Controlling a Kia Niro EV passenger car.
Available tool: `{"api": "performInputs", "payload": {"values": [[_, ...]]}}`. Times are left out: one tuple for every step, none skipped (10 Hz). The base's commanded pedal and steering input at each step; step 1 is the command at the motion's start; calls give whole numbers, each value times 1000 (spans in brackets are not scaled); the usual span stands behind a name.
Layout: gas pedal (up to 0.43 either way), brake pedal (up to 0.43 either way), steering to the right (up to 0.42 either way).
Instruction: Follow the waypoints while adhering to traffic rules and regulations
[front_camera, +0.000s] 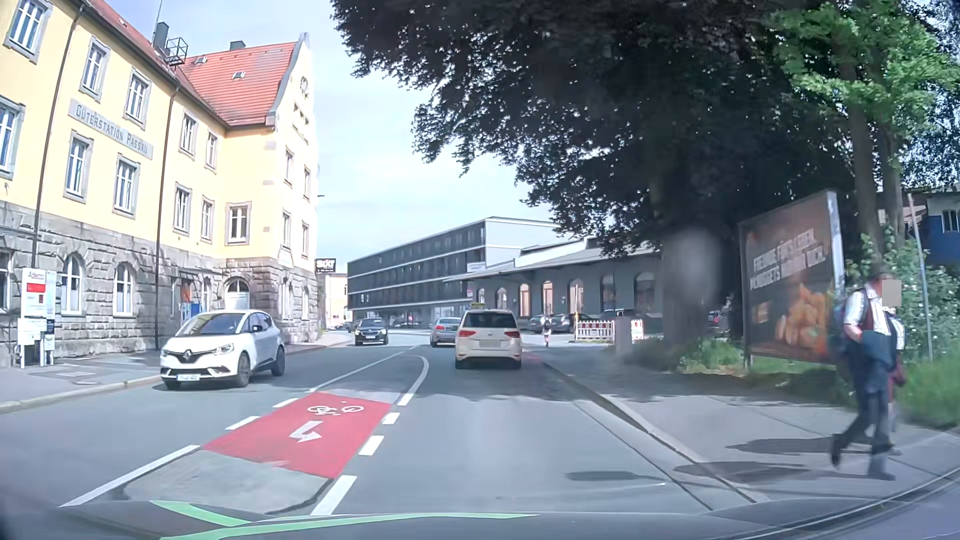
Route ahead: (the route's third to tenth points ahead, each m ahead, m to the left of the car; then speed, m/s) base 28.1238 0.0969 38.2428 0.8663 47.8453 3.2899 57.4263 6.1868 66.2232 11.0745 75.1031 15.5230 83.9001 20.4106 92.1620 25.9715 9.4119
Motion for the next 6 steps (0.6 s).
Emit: {"api": "performInputs", "payload": {"values": [[0, 0, -7], [0, 0, -7], [0, 0, -7], [0, 0, -6], [0, 0, -6], [0, 0, -6]]}}
